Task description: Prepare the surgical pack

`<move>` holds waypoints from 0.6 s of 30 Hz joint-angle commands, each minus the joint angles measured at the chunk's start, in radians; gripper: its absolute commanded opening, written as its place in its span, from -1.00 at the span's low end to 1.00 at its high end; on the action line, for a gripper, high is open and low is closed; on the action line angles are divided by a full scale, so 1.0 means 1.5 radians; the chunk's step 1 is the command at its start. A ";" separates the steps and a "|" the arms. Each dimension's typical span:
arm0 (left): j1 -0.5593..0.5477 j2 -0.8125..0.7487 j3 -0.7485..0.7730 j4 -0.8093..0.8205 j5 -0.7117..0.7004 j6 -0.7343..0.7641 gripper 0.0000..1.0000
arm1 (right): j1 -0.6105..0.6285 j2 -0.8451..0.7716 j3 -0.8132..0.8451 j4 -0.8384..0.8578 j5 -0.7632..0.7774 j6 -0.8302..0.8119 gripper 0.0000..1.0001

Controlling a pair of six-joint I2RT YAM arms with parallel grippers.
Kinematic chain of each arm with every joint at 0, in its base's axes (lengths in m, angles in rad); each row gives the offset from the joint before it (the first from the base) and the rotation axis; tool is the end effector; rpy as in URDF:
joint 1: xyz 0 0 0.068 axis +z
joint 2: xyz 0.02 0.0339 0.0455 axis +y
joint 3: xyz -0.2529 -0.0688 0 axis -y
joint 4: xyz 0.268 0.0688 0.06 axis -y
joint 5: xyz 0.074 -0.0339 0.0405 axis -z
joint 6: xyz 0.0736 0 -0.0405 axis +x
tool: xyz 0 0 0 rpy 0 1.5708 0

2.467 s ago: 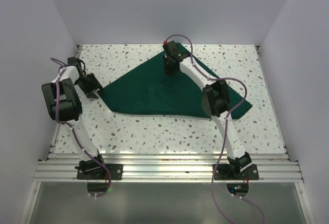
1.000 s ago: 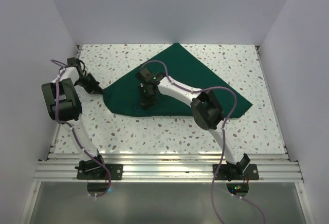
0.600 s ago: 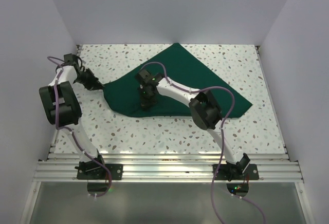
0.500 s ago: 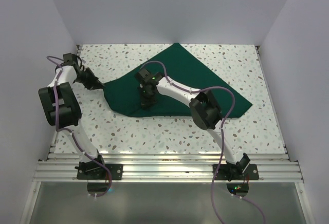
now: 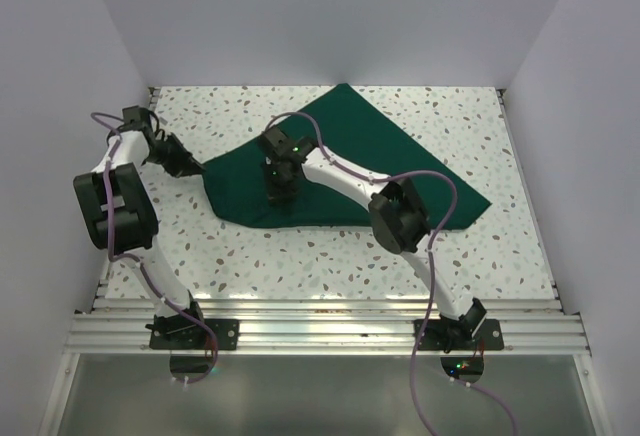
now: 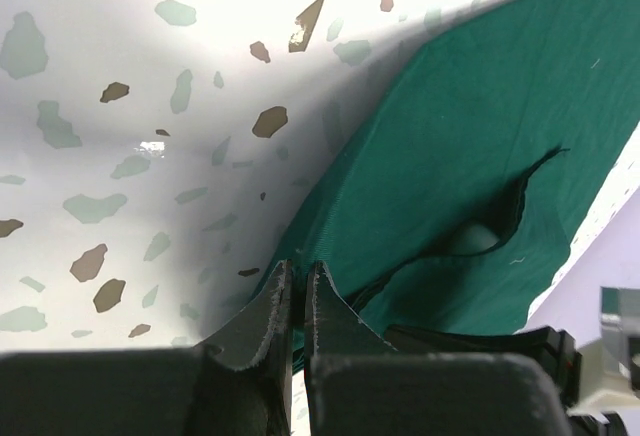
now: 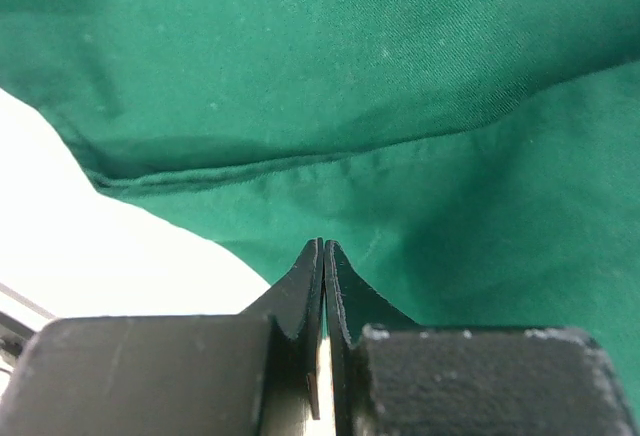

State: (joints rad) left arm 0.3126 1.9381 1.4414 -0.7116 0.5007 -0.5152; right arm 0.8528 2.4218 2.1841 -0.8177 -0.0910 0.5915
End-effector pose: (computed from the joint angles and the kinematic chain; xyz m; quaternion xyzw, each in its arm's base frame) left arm 0.4145 0.0968 0.1450 -0.3424 0.8904 -0.2601 0.1491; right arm 0.3616 0.4242 0.1473 -0.1373 0.9562 0.2013 0.1620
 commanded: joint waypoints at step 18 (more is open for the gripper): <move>-0.015 -0.077 -0.051 0.074 0.048 -0.034 -1.00 | 0.008 -0.027 0.005 -0.019 0.019 -0.010 -1.00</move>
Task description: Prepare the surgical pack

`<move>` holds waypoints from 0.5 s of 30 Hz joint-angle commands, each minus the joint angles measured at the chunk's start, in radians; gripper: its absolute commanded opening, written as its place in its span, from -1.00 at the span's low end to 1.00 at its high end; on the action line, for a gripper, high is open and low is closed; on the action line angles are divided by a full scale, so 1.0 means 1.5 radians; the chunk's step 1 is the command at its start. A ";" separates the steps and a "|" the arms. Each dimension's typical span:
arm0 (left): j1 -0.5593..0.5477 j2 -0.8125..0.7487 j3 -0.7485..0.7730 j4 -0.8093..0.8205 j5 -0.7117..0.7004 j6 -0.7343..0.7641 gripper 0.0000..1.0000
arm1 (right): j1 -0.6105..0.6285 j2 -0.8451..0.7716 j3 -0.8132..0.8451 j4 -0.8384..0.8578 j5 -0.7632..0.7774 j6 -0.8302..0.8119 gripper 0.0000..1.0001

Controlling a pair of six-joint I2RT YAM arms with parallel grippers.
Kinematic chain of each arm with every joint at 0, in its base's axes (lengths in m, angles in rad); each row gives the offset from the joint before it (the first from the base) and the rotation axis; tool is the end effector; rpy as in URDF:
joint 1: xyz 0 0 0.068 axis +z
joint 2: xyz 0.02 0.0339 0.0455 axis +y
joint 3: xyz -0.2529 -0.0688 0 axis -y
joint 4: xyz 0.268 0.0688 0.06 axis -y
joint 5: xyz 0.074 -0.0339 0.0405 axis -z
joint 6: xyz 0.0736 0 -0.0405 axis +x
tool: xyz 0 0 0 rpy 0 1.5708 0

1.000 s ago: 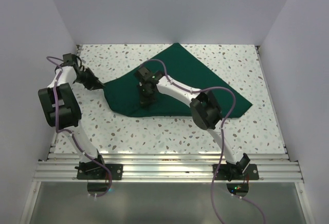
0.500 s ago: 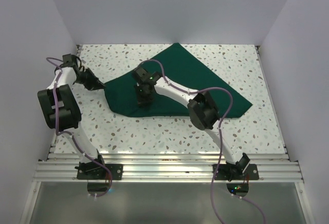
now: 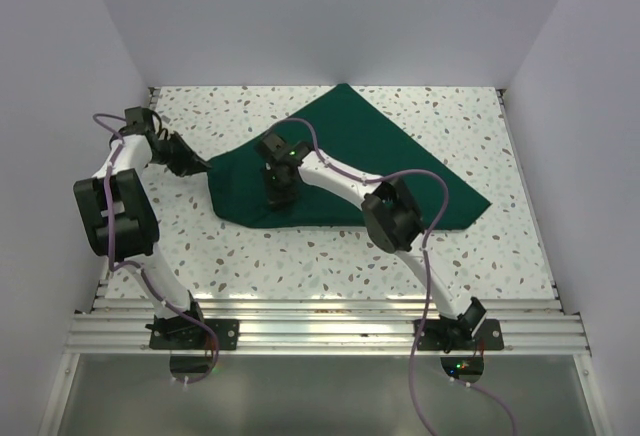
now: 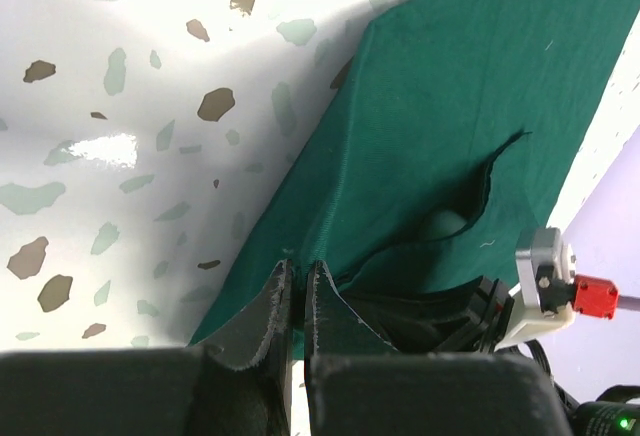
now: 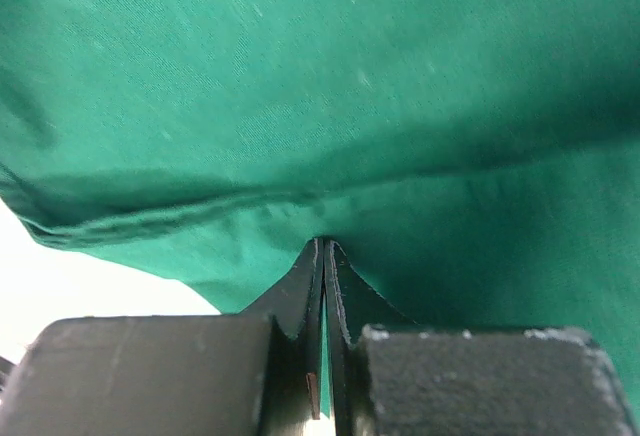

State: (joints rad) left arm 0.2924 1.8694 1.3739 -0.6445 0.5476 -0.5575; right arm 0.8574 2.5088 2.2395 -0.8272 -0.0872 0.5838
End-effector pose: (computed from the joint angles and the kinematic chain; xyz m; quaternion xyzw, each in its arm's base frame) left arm 0.4092 0.0832 0.1562 -0.3351 0.8807 -0.2890 0.1691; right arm 0.3652 0.4318 0.1185 -0.1426 0.9606 0.1867 0.1484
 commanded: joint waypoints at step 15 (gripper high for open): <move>-0.002 -0.017 0.010 0.039 0.035 -0.014 -1.00 | 0.035 -0.139 -0.162 0.027 0.010 0.011 -1.00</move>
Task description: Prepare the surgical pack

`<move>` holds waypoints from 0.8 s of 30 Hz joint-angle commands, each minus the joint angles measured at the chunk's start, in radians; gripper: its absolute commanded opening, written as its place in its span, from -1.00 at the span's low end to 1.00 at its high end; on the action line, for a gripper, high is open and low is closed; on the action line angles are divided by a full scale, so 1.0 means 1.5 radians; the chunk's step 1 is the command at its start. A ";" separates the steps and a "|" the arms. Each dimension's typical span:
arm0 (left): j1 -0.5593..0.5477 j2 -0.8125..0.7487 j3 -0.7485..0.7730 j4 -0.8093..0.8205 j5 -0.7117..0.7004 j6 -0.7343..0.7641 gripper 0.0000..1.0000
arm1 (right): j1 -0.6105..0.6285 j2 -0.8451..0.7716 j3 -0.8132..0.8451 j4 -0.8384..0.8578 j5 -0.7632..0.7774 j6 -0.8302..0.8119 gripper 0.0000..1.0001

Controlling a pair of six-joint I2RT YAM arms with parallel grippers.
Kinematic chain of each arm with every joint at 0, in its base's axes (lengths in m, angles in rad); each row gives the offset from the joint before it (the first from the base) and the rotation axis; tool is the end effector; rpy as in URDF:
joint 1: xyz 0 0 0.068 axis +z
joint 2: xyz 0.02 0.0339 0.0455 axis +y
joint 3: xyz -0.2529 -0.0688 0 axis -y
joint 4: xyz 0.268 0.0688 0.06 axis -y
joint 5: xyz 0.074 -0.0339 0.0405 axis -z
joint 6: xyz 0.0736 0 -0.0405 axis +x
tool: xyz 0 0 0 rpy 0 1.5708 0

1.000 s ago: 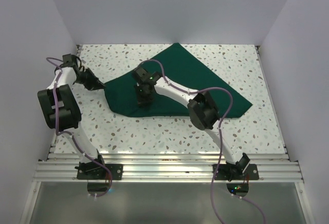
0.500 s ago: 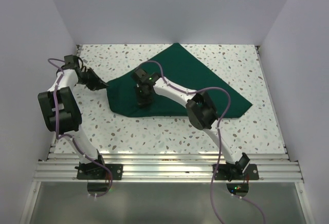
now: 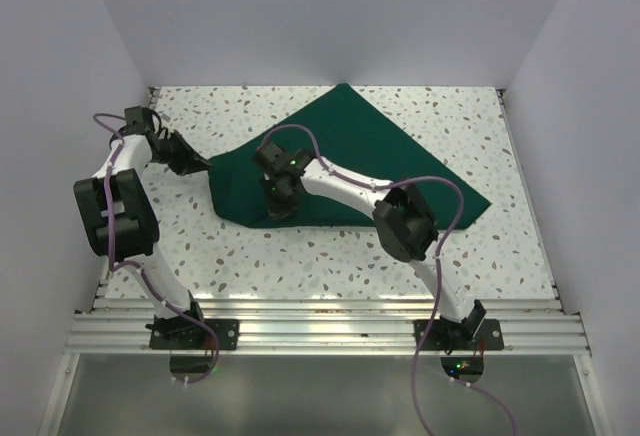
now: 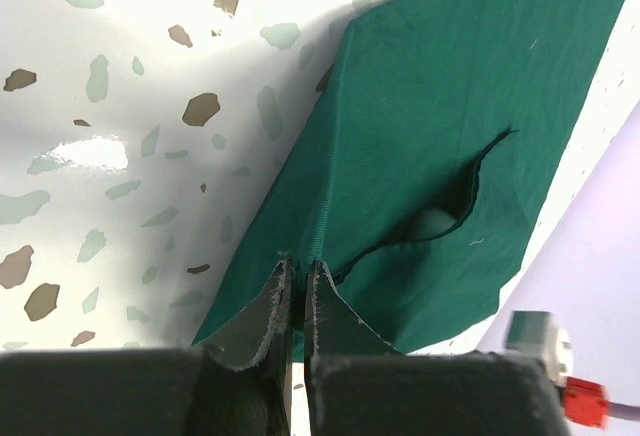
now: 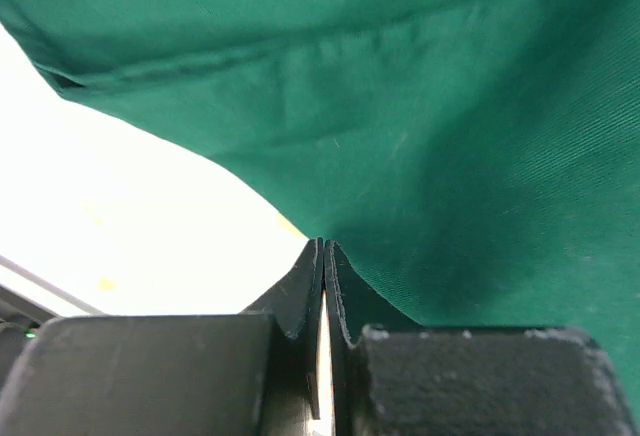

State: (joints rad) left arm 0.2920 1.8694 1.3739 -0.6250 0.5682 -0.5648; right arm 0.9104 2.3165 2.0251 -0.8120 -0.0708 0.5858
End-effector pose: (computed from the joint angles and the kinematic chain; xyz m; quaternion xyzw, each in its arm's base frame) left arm 0.4116 0.0824 0.1581 -0.3318 0.8771 -0.2998 0.1752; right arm 0.3222 0.4233 0.1482 -0.1652 0.9581 0.1827 0.1462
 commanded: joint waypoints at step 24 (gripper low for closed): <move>-0.039 -0.046 0.000 0.067 0.062 -0.037 -1.00 | -0.002 -0.016 -0.059 0.040 0.001 0.021 -1.00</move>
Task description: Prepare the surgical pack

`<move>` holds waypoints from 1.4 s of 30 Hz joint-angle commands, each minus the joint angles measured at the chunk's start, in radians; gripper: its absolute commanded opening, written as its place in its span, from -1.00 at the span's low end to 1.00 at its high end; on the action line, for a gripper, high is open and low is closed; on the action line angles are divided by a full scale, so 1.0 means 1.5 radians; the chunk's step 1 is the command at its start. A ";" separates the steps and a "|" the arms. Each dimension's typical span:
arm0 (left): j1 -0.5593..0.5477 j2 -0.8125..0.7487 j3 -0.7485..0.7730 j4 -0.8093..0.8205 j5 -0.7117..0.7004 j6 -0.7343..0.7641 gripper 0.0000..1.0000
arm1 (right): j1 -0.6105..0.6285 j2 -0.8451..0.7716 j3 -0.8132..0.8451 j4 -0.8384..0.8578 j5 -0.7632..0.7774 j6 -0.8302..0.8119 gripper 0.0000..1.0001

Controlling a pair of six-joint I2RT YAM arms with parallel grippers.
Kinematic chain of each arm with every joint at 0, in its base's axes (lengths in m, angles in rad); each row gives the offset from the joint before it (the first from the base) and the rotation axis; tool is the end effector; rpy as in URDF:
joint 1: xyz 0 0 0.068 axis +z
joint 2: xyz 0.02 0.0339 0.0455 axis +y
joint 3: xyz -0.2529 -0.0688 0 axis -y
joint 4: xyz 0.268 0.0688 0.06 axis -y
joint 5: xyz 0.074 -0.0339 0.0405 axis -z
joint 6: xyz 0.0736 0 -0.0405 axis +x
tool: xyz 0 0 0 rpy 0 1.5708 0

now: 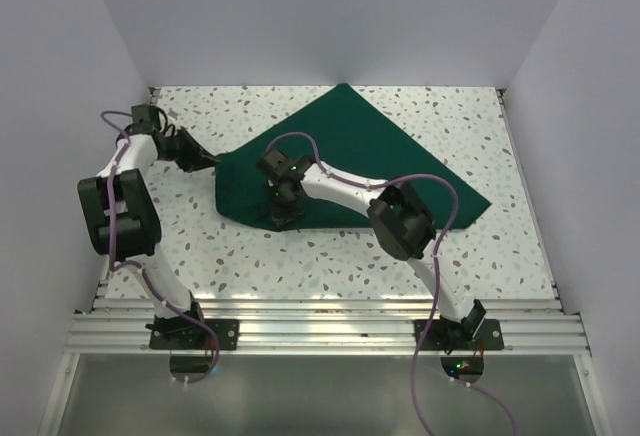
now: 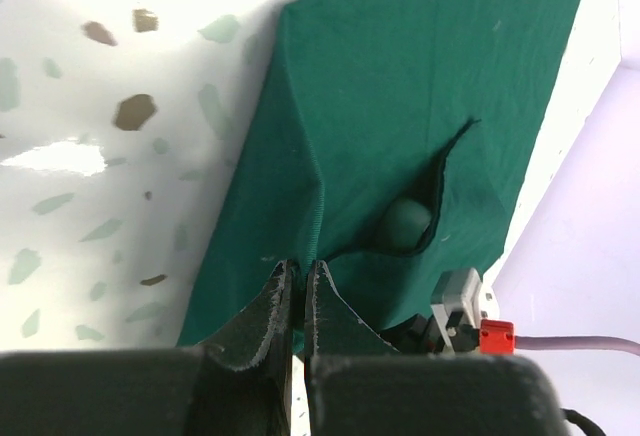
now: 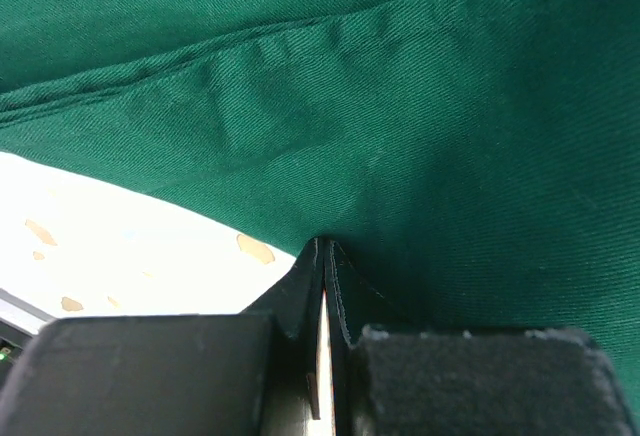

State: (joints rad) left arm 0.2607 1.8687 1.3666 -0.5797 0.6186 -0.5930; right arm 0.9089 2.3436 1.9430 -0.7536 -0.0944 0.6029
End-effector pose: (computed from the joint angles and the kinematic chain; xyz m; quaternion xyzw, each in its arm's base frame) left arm 0.4177 0.0673 0.1606 -0.3156 0.8718 -0.3294 0.1786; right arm 0.3180 0.4195 0.1106 -0.1586 0.9644 0.1753 0.1186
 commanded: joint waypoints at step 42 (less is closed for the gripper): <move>-0.414 -0.032 0.178 0.158 -0.062 -0.287 -1.00 | -0.463 -0.247 -0.422 -0.013 0.079 -0.155 -1.00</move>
State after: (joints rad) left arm -0.3195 1.7985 1.5856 -0.4362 0.5232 -0.9642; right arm 0.2131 1.9148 1.2911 -0.7784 0.0299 0.3805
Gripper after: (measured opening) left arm 0.048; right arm 0.007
